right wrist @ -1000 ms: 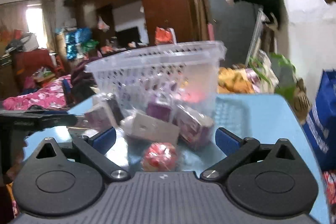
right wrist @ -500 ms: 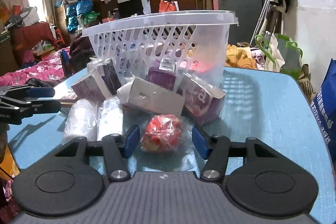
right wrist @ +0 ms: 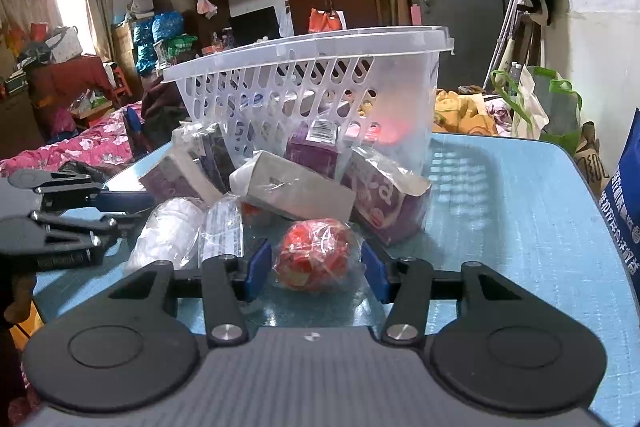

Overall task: Organize objects
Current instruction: 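Grasp the white KENT box with the left gripper while the right grasps a red round wrapped item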

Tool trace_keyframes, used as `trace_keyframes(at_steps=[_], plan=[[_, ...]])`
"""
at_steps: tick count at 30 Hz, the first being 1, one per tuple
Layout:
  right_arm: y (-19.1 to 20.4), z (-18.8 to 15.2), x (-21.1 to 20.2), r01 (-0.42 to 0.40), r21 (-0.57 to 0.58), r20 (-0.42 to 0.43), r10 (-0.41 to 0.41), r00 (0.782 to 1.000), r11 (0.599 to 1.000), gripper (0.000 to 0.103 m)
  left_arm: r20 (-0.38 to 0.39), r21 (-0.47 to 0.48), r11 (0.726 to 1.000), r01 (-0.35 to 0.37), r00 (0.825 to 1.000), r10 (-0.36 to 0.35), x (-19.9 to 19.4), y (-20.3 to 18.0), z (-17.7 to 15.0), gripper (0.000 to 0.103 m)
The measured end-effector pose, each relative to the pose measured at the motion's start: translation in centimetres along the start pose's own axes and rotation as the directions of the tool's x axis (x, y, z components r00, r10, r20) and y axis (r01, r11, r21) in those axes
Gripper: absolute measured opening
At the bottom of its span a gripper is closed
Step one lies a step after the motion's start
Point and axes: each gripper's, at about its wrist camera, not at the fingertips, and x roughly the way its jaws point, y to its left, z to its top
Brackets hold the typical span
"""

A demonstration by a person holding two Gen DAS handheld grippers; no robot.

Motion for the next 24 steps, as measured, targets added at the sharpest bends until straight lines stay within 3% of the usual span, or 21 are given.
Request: trace_keyframes(at_steps=[6,7,9,12,14,17,20,24], plan=[[0.1,0.0,-0.1,-0.001,-0.005,0.001,0.001,1.000,1.000,0.054,-0.025,-0.016,1.000,-0.022,0.999,0.022,-0.3,0.4,-0.3,0.049],[0.0,0.1,-0.1,-0.001,-0.006,0.002,0.001,1.000,1.000,0.054,-0.029,0.003,1.000,-0.030,0.999,0.030,-0.5,0.3,-0.5,0.056],[0.0,0.1,-0.1,-0.002,-0.006,0.002,0.002,1.000,1.000,0.054,-0.023,0.032,0.998,-0.055,0.998,0.055,-0.9,0.0,-0.7,0.060],[0.0,0.1,-0.1,-0.001,-0.008,0.003,0.001,1.000,1.000,0.054,-0.034,0.011,0.999,-0.047,0.998,0.047,-0.8,0.3,-0.5,0.059],[0.0,0.1,-0.1,-0.002,-0.008,0.004,0.002,1.000,1.000,0.054,-0.036,-0.016,1.000,-0.027,0.999,0.026,-0.7,0.7,-0.6,0.045],[0.1,0.1,-0.1,-0.004,-0.010,0.011,0.004,1.000,1.000,0.054,-0.021,-0.017,1.000,-0.023,1.000,0.022,-0.9,0.7,-0.8,0.044],[0.1,0.0,-0.4,0.001,-0.016,0.035,0.000,0.999,1.000,0.052,0.022,-0.066,0.996,0.062,0.998,-0.061,-1.8,1.2,-0.9,0.044],[0.3,-0.1,-0.9,-0.001,-0.024,0.073,0.003,0.997,1.000,0.052,0.083,-0.075,0.994,0.077,0.994,-0.070,-3.5,1.1,-0.6,0.044]])
